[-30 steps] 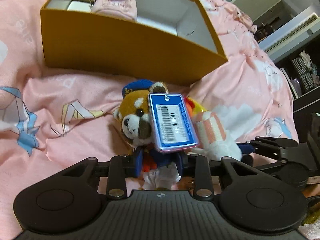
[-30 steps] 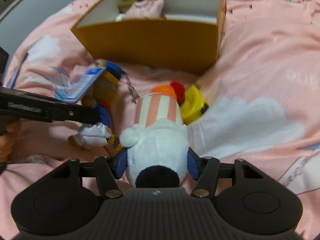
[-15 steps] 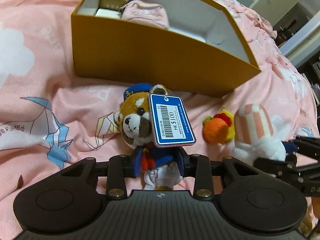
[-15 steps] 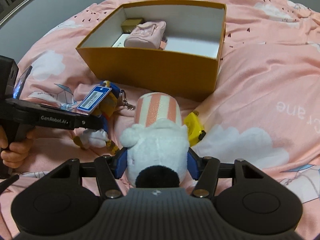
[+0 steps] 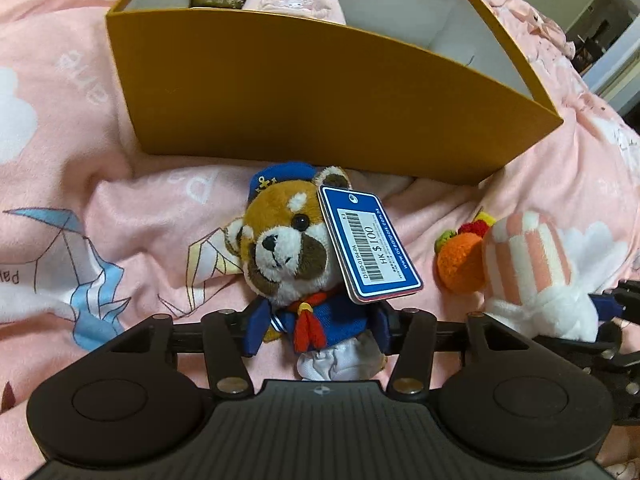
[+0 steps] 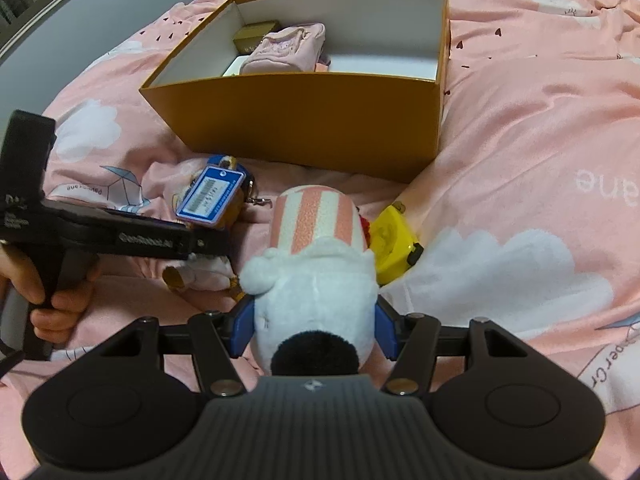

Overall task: Organize objects
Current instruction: 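Lift both plushes and carry them toward the orange box with both grippers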

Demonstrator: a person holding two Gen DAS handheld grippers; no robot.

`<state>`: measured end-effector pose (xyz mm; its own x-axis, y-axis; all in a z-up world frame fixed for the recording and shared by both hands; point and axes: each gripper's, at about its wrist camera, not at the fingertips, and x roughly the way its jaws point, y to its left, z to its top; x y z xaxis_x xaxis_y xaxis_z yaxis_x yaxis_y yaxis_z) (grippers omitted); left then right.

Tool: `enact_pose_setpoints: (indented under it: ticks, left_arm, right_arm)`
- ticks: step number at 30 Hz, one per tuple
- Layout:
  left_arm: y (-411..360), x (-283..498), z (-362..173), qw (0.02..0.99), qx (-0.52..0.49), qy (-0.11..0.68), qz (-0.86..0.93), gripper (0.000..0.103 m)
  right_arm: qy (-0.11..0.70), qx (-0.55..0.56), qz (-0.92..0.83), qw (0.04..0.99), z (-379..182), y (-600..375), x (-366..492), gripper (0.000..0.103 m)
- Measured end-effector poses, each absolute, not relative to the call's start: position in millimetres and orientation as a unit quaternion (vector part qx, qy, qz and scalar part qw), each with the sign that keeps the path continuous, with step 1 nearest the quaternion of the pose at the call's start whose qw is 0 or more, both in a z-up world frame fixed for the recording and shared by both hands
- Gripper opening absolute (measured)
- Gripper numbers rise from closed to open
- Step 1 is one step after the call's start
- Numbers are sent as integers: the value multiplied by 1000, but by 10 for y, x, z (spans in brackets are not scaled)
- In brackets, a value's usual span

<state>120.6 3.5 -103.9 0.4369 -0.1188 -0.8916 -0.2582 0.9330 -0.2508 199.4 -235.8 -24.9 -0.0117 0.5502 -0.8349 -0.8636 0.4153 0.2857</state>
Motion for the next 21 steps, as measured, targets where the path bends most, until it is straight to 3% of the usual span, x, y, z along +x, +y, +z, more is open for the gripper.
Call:
enact_pose_setpoints:
  ticks: [6,14,21]
  left_arm:
    - [152,1098,-912,830,-214,515,19,43]
    - [390,980,-475,838,-297,458,-26,42]
    - [397,1194,130,865,-281,408,-79,42]
  right_arm:
    - [490,-126,529,681,-138,-2381,2085,61]
    - [480,-68,543,685,230,-2353,2310,61]
    - [487,1,543,684,604,-2252,2652,61]
